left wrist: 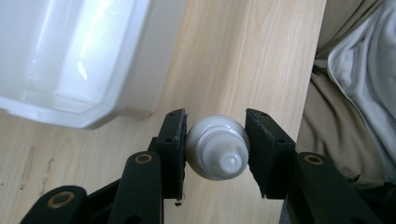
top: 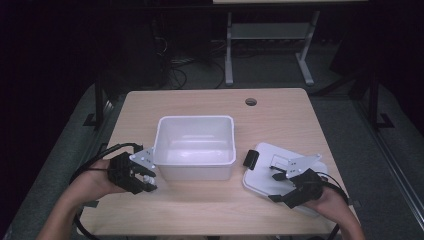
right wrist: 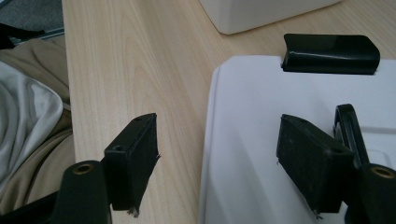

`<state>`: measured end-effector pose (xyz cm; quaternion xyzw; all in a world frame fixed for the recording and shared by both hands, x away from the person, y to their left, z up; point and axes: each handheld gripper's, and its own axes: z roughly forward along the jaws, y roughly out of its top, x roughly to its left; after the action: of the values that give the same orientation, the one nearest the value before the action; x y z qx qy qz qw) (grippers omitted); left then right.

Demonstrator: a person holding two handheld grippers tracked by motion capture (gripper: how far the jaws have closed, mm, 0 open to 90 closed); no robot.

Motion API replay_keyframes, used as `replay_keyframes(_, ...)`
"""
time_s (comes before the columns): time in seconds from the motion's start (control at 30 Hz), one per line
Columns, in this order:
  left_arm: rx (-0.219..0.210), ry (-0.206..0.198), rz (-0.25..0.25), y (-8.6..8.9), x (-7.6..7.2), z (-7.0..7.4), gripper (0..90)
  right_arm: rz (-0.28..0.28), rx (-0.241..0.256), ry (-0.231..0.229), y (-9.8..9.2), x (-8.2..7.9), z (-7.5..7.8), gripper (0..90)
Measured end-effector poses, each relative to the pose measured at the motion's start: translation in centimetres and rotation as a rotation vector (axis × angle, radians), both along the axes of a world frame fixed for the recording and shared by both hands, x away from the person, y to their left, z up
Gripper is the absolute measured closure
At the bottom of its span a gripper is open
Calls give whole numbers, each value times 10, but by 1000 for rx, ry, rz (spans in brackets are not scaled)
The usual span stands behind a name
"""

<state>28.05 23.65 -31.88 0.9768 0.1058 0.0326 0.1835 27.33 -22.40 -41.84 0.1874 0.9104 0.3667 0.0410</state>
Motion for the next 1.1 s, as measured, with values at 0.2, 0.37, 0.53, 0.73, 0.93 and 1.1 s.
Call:
replay_keyframes(0.2, 5, -8, 2, 1, 4, 10, 600, -8, 3, 5, -1, 0, 0, 286)
replay_keyframes(0.37, 0, -11, 6, 2, 9, 18, 600, -5, 6, 4, -1, 0, 1, 286)
replay_keyframes(0.53, 5, -15, 5, 1, 13, 24, 601, -6, 11, 3, -2, 0, 1, 286)
replay_keyframes(0.73, 6, -24, 1, -1, 18, 33, 601, -12, 18, 13, -3, 0, 2, 286)
replay_keyframes(0.93, 2, -28, 1, -3, 24, 41, 601, -13, 23, 14, -5, 0, 1, 286)
replay_keyframes(1.1, -7, -19, 5, -3, 28, 44, 601, -13, 29, 17, -5, 0, 1, 286)
